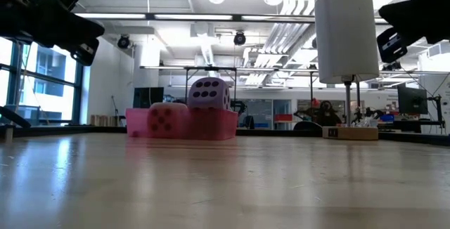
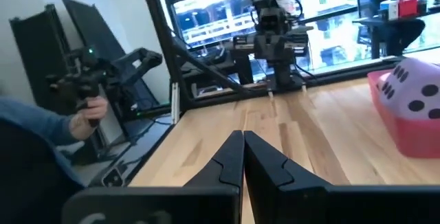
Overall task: Pick & Place Dice
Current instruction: Return to Home Position
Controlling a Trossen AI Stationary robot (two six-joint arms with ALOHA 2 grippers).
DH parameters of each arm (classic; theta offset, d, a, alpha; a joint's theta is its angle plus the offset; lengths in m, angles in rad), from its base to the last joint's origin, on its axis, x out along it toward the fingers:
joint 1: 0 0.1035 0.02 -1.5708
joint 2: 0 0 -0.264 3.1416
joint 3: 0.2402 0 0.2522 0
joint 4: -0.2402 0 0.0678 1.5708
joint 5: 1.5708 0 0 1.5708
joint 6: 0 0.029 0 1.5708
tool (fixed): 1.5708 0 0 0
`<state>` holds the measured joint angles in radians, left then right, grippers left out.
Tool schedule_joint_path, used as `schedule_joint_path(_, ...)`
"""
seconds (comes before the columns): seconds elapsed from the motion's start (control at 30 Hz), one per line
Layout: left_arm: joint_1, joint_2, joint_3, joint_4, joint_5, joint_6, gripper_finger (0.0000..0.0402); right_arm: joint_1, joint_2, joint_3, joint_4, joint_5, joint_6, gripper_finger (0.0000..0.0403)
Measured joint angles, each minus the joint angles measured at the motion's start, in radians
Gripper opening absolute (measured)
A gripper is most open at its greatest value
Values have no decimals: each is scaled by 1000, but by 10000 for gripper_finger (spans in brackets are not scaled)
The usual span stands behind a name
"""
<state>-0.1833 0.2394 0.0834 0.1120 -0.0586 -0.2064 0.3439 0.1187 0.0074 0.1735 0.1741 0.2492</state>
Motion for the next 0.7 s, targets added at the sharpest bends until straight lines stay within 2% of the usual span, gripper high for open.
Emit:
schedule_joint_path(0.23, 0, 0, 0, 1, 0, 7, 0, -6, -77, 0, -124, -125, -28, 1)
schedule_joint_path(0.4, 0, 0, 0, 1, 0, 9, 0, -6, -96, -2, -149, -198, -65, 1)
schedule_joint_path(0.53, 0, 0, 0, 1, 0, 11, 0, -7, -95, -2, -151, -195, -119, 1)
schedule_joint_path(0.7, 0, 0, -1, 2, 1, 12, 0, -26, -87, -2, -147, -129, -119, 1)
